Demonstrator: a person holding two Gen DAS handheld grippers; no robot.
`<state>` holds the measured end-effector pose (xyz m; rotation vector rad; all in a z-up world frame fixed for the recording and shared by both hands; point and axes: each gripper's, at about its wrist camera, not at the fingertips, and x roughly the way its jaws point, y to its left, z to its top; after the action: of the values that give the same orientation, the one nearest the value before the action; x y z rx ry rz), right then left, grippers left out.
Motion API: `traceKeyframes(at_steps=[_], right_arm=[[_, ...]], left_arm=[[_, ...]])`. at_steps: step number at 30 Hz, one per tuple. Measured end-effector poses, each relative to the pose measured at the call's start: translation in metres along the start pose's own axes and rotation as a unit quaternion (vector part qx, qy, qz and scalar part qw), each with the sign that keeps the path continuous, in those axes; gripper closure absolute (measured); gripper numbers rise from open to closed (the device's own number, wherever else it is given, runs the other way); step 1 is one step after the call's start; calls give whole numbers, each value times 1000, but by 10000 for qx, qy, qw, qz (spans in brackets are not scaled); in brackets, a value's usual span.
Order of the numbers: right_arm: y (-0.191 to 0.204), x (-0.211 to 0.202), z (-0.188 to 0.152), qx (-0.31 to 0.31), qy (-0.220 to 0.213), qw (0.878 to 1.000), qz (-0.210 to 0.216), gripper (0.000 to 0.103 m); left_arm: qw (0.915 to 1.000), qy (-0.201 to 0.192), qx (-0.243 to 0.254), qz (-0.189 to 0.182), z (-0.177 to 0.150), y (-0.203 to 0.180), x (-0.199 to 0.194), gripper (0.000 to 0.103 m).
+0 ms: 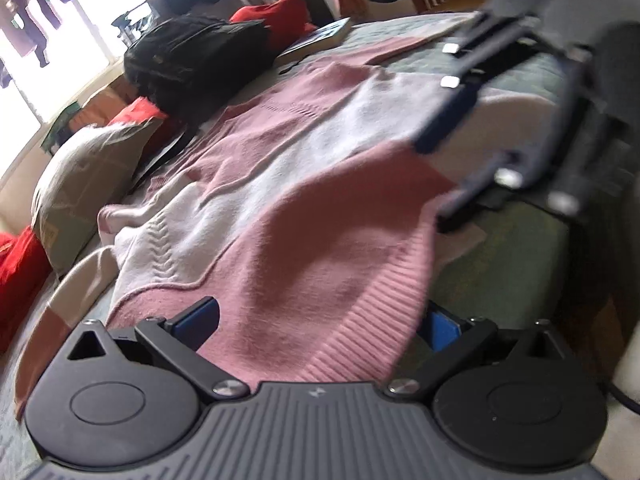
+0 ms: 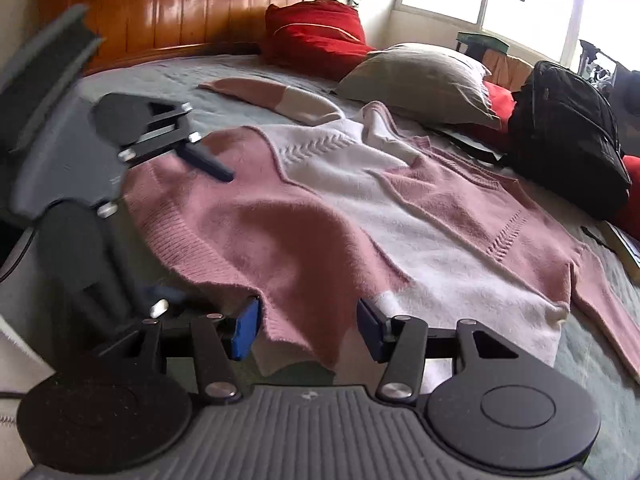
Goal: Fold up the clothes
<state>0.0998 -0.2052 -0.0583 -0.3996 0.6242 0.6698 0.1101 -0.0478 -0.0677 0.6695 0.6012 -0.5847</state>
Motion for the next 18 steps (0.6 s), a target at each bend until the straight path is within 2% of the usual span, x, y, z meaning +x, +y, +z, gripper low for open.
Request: traceKeyframes(at_steps=[6, 11, 13, 14, 16, 18], right_arm=[[27, 9, -4, -644, 63, 9978, 174, 45], [46, 30, -7, -1352, 128, 9907, -128, 48], [52, 30, -8, -1606, 79, 9866, -260, 72], [55, 30, -8, -1727, 52, 9844, -323, 94], [59, 26, -6, -1926, -78, 9796, -570, 95], [55, 17, -1, -1805, -226, 9815, -605, 96]], left_arm=[[9998, -28, -137, -137, 1, 9, -5, 1], [9996, -44, -124, -259, -6, 9, -17, 1], [9994, -69, -122, -329, -10, 9, -23, 1], [9991, -108, -108, -383, -12, 9, -26, 1], [9985, -230, -50, -486, -16, 6, -30, 1], [9988, -315, 10, -387, -16, 1, -30, 1]])
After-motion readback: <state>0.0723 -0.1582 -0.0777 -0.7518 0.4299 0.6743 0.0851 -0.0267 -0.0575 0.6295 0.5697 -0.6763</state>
